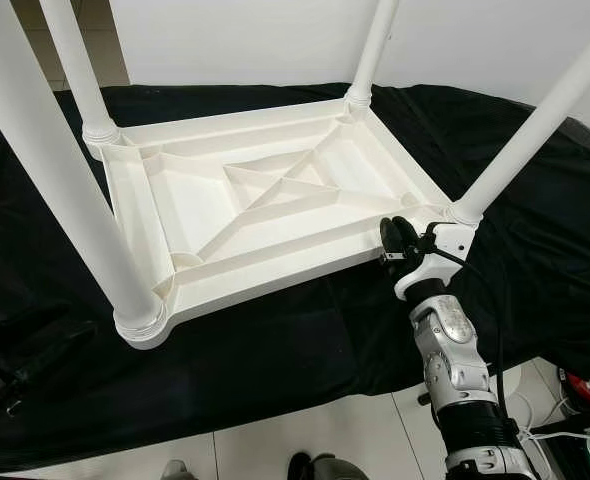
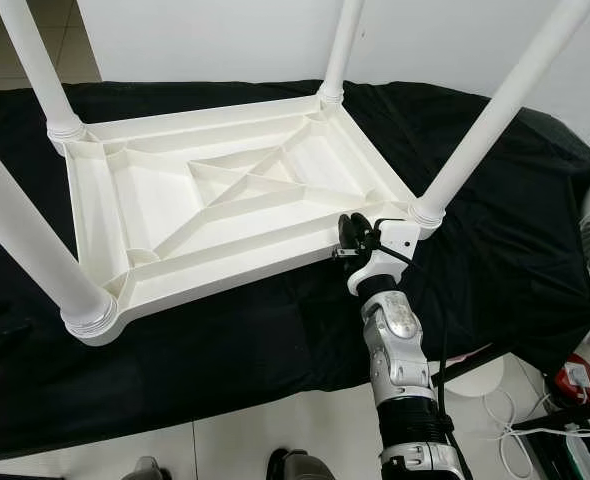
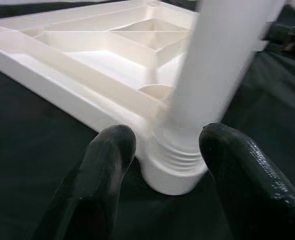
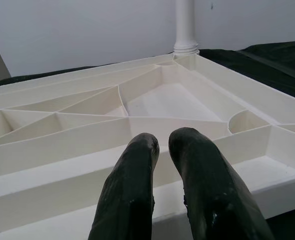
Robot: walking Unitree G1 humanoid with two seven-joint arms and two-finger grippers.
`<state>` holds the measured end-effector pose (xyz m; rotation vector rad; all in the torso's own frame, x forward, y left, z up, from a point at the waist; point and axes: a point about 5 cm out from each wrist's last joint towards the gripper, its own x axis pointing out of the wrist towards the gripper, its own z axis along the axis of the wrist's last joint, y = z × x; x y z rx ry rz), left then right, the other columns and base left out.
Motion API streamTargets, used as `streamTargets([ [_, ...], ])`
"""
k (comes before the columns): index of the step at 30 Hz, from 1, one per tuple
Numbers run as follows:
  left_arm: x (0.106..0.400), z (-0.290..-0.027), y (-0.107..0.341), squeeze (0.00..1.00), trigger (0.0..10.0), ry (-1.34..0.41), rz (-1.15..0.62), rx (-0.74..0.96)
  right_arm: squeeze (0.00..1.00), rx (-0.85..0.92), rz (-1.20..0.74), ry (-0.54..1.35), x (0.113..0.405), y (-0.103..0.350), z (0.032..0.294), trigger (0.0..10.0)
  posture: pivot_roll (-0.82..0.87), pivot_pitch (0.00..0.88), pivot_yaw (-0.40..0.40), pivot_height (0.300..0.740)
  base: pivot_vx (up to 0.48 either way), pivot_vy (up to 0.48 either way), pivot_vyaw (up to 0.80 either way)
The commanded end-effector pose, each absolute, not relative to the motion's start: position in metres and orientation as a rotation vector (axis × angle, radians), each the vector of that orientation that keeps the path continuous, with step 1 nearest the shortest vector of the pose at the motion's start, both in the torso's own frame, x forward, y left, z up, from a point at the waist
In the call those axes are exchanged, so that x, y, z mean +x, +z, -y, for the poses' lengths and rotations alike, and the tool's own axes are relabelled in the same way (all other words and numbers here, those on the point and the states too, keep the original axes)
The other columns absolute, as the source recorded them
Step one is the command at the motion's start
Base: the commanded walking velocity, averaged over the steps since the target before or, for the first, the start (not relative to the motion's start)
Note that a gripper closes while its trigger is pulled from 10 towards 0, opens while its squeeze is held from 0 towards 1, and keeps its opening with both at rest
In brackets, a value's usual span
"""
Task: Building children table
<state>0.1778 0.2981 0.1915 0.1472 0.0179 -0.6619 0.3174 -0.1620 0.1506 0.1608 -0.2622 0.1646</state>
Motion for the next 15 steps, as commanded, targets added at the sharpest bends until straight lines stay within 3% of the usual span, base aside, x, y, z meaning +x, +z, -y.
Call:
streamTargets([
  [1,0.189,-0.302,0.186,0.00,10.0,-0.676,-0.041,0.210,0.00,0.160,0.249,0.141,0.315,0.144,0.166,10.0,0.16,0.106,-0.072,0.740,0.000,0.000,0.00],
  [6,0.207,-0.307,0.186,0.00,10.0,-0.638,-0.030,0.248,0.00,0.166,0.241,0.138,0.314,0.142,0.165,10.0,0.15,0.109,-0.085,0.740,0.000,0.000,0.00],
  [10,0.248,-0.307,0.193,0.00,10.0,-0.562,0.031,0.321,0.00,0.154,0.212,0.121,0.309,0.135,0.160,10.0,0.13,0.115,-0.077,0.740,0.000,0.000,0.00],
  [15,0.259,-0.299,0.198,0.00,10.0,-0.557,0.059,0.334,0.00,0.135,0.196,0.068,0.308,0.132,0.162,10.0,0.12,0.115,-0.069,0.740,0.000,0.000,0.00],
])
